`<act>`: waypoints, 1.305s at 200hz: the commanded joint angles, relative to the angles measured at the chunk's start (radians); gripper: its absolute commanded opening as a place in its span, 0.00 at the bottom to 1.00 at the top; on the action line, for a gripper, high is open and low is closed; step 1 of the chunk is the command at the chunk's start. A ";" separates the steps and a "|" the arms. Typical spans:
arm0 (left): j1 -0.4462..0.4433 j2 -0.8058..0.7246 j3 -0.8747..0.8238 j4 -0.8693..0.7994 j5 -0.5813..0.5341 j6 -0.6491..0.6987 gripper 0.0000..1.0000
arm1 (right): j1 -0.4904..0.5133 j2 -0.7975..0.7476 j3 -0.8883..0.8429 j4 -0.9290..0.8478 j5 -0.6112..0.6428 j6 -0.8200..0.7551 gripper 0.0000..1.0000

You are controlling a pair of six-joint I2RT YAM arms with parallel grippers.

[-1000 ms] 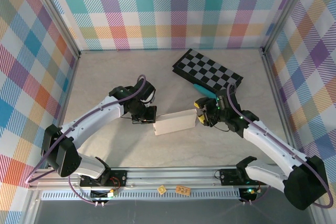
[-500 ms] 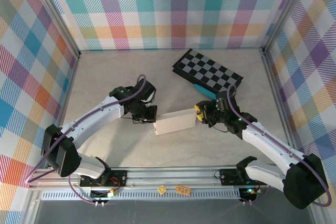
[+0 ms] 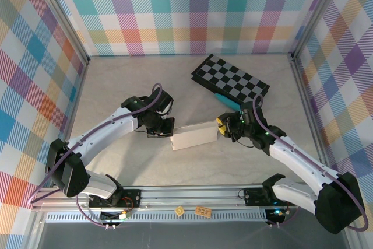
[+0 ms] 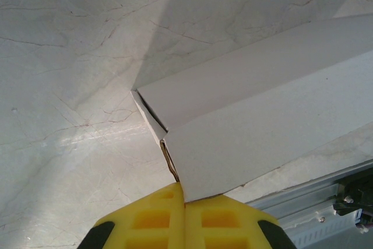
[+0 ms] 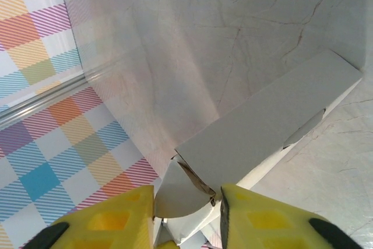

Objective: Fold the paper box

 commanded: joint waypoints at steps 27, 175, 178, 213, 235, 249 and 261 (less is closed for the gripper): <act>-0.011 0.004 -0.035 -0.030 -0.012 -0.013 0.00 | -0.038 0.018 0.079 -0.221 -0.032 -0.148 0.50; -0.011 0.013 -0.014 -0.048 -0.024 -0.003 0.00 | -0.065 0.212 0.454 -0.571 -0.097 -1.485 0.20; -0.011 0.013 -0.013 -0.048 -0.024 -0.003 0.00 | -0.064 0.216 0.455 -0.572 -0.101 -1.490 0.20; -0.011 0.017 -0.008 -0.049 -0.024 0.000 0.00 | -0.063 0.227 0.453 -0.565 -0.105 -1.512 0.20; -0.011 0.021 -0.004 -0.051 -0.022 0.002 0.00 | -0.052 0.247 0.460 -0.565 -0.101 -1.516 0.20; -0.011 0.024 -0.001 -0.051 -0.022 0.002 0.00 | -0.047 0.255 0.458 -0.561 -0.090 -1.517 0.21; -0.011 0.027 0.001 -0.051 -0.022 0.004 0.00 | -0.043 0.259 0.457 -0.550 -0.095 -1.516 0.22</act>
